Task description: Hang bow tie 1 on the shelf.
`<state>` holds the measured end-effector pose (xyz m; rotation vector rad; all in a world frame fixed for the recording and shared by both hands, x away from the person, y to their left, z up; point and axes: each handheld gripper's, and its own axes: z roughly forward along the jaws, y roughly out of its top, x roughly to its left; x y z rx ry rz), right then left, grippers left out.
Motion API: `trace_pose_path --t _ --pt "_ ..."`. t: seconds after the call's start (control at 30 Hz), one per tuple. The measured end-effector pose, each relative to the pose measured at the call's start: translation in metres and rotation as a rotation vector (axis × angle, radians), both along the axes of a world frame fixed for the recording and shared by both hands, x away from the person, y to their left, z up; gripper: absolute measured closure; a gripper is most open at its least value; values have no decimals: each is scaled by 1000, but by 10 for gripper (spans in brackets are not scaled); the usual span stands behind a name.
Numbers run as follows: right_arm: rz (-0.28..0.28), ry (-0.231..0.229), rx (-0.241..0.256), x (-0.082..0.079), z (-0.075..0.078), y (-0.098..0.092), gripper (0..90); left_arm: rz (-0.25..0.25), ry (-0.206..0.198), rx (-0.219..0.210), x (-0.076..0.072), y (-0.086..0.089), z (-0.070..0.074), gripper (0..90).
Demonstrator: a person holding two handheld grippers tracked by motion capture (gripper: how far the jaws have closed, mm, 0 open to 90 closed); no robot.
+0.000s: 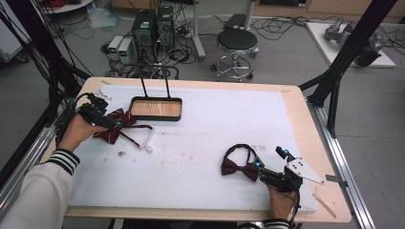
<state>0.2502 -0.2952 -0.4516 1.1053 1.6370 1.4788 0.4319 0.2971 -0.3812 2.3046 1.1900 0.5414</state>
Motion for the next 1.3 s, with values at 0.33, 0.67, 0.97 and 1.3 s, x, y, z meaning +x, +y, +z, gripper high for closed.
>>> trace_pose_path --t 0.33,0.67,0.97,1.3 --pt "-4 3 5 0 0 0 111 5 82 16 16 -5 -12 245" --pt "-7 2 0 0 0 0 111 0 138 42 18 -11 -19 342" --pt "-9 -7 9 -1 0 -1 111 5 175 51 21 -12 -24 398" --pt "-8 -7 7 -1 0 -1 111 14 209 70 22 -20 -26 541"
